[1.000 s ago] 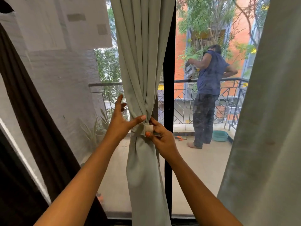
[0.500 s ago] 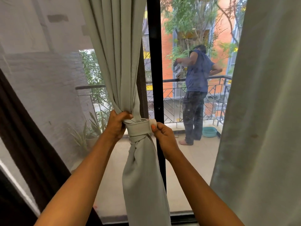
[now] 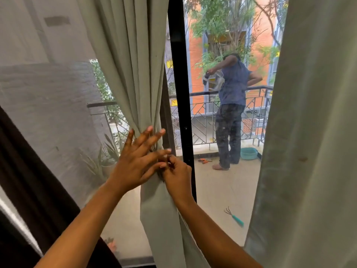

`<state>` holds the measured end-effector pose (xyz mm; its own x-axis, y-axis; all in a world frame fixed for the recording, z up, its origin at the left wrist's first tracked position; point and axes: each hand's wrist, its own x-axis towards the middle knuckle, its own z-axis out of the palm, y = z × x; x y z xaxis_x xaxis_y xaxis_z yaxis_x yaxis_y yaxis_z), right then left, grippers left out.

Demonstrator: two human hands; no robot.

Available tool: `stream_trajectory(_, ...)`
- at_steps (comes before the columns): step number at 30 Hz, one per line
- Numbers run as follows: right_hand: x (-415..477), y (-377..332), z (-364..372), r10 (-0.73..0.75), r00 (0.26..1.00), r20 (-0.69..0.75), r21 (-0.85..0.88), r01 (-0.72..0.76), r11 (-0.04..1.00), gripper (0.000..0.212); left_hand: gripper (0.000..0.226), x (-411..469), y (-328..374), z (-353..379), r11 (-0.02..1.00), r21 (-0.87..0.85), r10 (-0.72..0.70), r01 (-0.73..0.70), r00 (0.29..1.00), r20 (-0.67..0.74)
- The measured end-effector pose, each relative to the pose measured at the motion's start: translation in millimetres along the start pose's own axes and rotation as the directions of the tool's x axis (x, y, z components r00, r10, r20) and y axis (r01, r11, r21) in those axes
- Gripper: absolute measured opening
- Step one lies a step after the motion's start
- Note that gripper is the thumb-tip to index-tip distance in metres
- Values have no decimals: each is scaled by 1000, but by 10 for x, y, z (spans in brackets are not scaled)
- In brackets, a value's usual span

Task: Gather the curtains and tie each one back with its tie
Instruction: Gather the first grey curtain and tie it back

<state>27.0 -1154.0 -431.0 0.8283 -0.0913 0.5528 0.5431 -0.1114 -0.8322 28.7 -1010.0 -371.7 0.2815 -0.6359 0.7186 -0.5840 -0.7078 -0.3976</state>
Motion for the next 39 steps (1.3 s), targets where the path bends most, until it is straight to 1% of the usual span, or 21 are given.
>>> stream_trajectory(2,-16,-8,18,-17,1000,12,28,17,999,16,44,-8,-94,-93,1000,8,-4,3,976,220)
stream_trajectory(4,-18,-11,20,-17,999,48,80,13,997,20,50,-14,-155,-169,999,15,-48,46,949,311)
stream_trajectory(6,-12,-4,28,-23,997,69,130,14,991,21,56,-22,-167,-216,995,30,-96,91,933,348)
stream_trajectory(7,-10,4,30,-22,997,77,141,11,990,20,54,-18,-167,-230,993,20,-116,116,927,356)
stream_trajectory(9,-6,22,34,0,994,113,194,-22,981,19,43,3,-168,-255,989,-26,-130,148,929,346)
stream_trajectory(10,-3,26,31,36,989,145,268,-74,961,19,34,13,-172,-266,985,-57,-135,163,933,333)
stream_trajectory(11,-4,24,26,92,979,184,380,-157,912,20,26,19,-182,-280,980,-93,-141,178,939,314)
stream_trajectory(12,-3,28,27,154,961,230,495,-252,832,21,22,18,-197,-296,973,-126,-147,191,944,296)
stream_trajectory(13,2,40,33,205,941,271,576,-329,748,22,21,11,-210,-314,968,-152,-150,200,946,287)
stream_trajectory(14,11,49,44,244,923,297,611,-380,695,24,24,3,-220,-331,964,-169,-149,204,945,292)
stream_trajectory(15,20,51,57,268,910,317,609,-412,677,27,28,-5,-224,-351,963,-174,-144,206,939,313)
stream_trajectory(17,39,38,84,295,890,348,552,-449,702,27,31,-6,-217,-388,972,-144,-120,185,920,372)
stream_trajectory(19,56,8,110,334,873,355,512,-481,711,21,31,30,-185,-419,993,-35,-88,112,903,421)
stream_trajectory(21,67,-18,122,381,862,334,514,-505,693,16,21,85,-144,-448,995,97,-77,39,896,438)
stream_trajectory(23,72,-20,136,404,867,292,524,-498,691,8,17,140,-108,-451,985,165,-114,46,896,430)
stream_trajectory(26,67,-11,136,407,885,227,555,-461,693,2,13,213,-54,-424,966,209,-231,154,878,420)
stream_trajectory(30,40,0,109,426,895,129,604,-412,682,5,15,286,-31,-345,910,232,-414,343,787,458)
stream_trajectory(32,19,-11,112,437,895,87,618,-392,681,2,14,331,-8,-301,888,221,-459,402,760,460)
stream_trajectory(34,6,-27,143,455,889,47,630,-380,677,6,14,383,30,-260,870,262,-494,419,728,475)
stream_trajectory(37,-18,-24,191,442,896,-43,593,-334,733,9,21,433,66,-196,843,371,-534,391,692,485)
stream_trajectory(39,-33,-10,207,388,914,-121,517,-276,810,7,22,469,64,-189,826,369,-561,426,681,471)
